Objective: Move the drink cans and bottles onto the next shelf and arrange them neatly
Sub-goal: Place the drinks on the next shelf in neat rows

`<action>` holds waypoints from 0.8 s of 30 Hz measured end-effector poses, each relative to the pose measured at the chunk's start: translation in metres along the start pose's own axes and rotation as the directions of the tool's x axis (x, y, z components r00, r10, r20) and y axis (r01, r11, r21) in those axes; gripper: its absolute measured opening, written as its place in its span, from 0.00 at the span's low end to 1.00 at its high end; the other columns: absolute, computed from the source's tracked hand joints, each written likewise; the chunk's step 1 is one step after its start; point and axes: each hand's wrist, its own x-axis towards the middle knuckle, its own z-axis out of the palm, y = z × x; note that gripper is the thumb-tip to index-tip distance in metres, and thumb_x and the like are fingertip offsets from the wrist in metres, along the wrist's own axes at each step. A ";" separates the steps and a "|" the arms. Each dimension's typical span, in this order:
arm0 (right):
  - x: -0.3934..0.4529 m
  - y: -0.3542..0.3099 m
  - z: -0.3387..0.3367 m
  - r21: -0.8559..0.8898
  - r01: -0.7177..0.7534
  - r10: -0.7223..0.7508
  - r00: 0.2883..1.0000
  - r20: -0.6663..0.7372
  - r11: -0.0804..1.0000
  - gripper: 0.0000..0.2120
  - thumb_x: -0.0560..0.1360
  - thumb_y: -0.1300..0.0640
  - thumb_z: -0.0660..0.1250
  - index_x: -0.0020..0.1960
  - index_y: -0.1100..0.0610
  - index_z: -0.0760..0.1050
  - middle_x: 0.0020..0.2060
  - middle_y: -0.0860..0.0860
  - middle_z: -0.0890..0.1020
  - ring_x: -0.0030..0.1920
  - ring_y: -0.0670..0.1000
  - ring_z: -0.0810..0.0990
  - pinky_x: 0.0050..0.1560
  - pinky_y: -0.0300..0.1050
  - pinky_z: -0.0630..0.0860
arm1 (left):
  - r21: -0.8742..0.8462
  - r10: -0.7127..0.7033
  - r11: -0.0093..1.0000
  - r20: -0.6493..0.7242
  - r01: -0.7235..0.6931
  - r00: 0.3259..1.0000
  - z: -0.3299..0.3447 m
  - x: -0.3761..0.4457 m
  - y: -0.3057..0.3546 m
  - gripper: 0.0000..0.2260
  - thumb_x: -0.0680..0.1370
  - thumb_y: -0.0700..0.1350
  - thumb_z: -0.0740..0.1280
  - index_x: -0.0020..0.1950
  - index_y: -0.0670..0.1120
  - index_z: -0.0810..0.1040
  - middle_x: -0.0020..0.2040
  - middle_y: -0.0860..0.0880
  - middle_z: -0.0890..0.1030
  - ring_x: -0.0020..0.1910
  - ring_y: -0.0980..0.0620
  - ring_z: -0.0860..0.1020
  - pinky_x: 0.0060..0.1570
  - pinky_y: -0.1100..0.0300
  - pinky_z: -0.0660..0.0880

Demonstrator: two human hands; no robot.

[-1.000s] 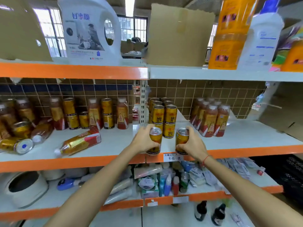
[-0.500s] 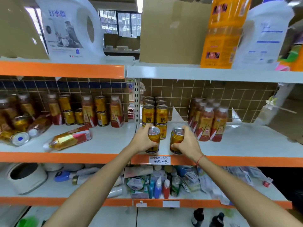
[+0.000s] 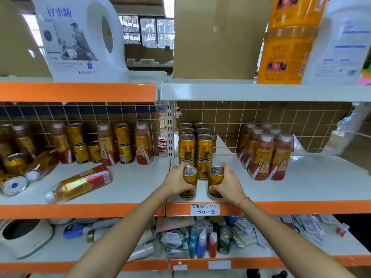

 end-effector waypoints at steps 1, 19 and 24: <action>0.002 0.001 0.003 0.000 -0.008 0.008 1.000 0.002 1.000 0.41 0.63 0.57 0.78 0.69 0.54 0.59 0.60 0.58 0.73 0.58 0.58 0.75 0.57 0.49 0.74 | 0.003 0.001 1.000 0.005 -0.001 1.000 0.001 0.003 -0.003 0.37 0.65 0.45 0.78 0.69 0.50 0.64 0.61 0.42 0.71 0.60 0.44 0.73 0.61 0.53 0.72; 0.015 0.014 0.018 0.111 0.001 -0.016 0.991 0.132 0.994 0.55 0.64 0.59 0.79 0.76 0.51 0.43 0.70 0.56 0.67 0.67 0.55 0.70 0.66 0.49 0.69 | -0.170 -0.016 0.985 -0.021 0.012 1.000 0.016 0.005 -0.024 0.44 0.65 0.45 0.78 0.75 0.50 0.57 0.69 0.47 0.70 0.65 0.49 0.72 0.65 0.52 0.71; 0.011 0.025 0.018 0.073 -0.057 0.041 0.977 0.208 0.996 0.49 0.65 0.61 0.78 0.74 0.56 0.48 0.68 0.57 0.70 0.65 0.57 0.71 0.62 0.46 0.69 | -0.209 -0.026 0.978 -0.034 0.018 0.999 0.020 -0.002 -0.026 0.47 0.66 0.41 0.78 0.76 0.48 0.52 0.70 0.46 0.70 0.67 0.48 0.71 0.67 0.52 0.69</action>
